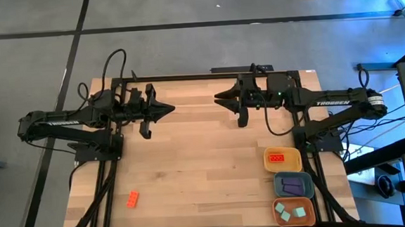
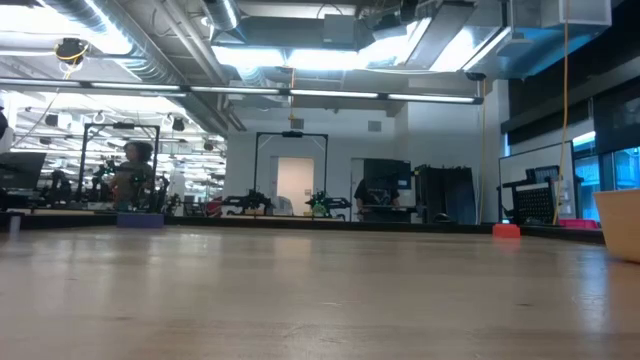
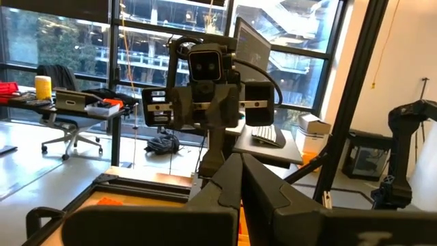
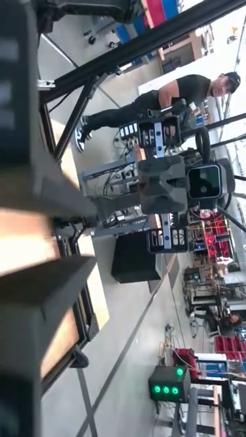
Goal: Sort & place blocks by color
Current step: Put the violet block into the blue bin
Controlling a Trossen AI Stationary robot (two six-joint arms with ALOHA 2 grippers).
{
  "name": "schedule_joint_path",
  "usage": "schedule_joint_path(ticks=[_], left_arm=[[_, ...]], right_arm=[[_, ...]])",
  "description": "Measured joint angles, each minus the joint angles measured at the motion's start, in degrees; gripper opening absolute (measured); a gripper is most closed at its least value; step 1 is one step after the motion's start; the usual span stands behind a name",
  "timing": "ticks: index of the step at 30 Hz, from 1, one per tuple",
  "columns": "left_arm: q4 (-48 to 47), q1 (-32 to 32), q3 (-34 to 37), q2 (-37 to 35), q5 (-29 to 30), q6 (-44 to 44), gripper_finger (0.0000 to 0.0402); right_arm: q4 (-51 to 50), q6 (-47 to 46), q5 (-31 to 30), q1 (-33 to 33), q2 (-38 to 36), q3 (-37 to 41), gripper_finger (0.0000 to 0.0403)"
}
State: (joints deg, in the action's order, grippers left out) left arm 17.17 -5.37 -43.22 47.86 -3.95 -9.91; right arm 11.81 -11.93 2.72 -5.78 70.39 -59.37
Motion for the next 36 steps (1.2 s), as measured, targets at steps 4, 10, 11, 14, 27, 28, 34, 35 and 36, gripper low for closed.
schedule_joint_path(ticks=[4,10,11,14,27,28,34,35,36], left_arm=[[0.0,0.0,0.0,0.0,0.0,0.0,0.0],[0.0,0.0,0.0,0.0,0.0,0.0,0.0],[-0.01,0.0,0.0,0.0,0.0,0.0,0.0],[-0.02,0.0,0.0,0.0,0.0,0.0,0.0],[-1.55,0.02,0.0,0.0,0.4,1.42,0.0024],[-1.83,0.02,0.0,0.0,0.78,1.4,0.0034],[-2.03,0.02,0.0,0.0,3.1,1.17,0.0109],[-2.03,0.0,0.0,0.0,3.91,1.09,0.0122],[-2.03,0.0,0.0,0.02,4.79,1.07,0.0135]], right_arm=[[0.0,0.27,0.28,0.0,0.0,0.0,0.0013],[0.1,0.46,0.42,0.0,0.02,0.0,0.0003],[0.21,0.47,0.44,0.0,0.02,0.0,0.0002],[0.23,0.46,0.48,0.0,0.02,0.0,0.0002],[0.11,0.22,1.68,0.0,0.02,0.0,0.0001],[0.11,0.22,1.93,0.0,0.02,0.0,0.0],[0.07,0.22,2.03,0.0,0.02,0.0,0.0],[0.07,0.21,2.03,0.0,0.02,0.0,0.0],[0.07,0.2,2.03,0.0,0.02,0.0,0.0]])
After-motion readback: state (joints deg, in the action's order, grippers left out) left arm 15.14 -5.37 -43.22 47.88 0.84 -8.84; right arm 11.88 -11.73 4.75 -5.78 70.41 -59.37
